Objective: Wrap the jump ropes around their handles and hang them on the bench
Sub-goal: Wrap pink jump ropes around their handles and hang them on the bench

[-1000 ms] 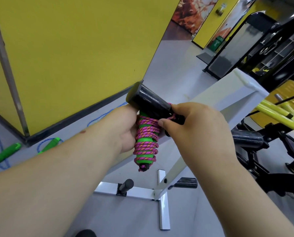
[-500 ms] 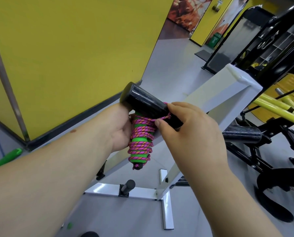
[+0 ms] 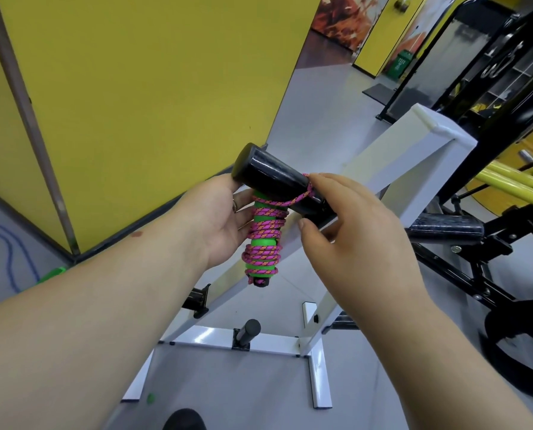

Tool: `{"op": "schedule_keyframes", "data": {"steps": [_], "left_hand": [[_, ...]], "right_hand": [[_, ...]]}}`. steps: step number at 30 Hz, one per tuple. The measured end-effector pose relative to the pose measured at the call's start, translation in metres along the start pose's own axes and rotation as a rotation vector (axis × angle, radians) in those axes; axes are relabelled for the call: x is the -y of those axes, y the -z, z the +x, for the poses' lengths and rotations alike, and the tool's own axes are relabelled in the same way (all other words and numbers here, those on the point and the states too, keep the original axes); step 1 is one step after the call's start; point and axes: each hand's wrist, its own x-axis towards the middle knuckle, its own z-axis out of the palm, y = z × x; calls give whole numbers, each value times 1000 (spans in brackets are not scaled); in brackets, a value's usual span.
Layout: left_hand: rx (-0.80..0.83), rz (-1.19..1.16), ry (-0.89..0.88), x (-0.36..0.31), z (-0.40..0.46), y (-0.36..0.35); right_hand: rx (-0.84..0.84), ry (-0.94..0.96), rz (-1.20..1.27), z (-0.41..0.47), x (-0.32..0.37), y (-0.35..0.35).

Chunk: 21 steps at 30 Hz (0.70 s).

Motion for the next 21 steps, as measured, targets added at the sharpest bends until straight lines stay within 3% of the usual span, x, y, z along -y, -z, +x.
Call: {"op": "schedule_keyframes", "data": {"steps": [21], "left_hand": [[-148,124,-87,-5,-25,5]], "right_hand": [[40,-66,79,-25,7,-11]]}}
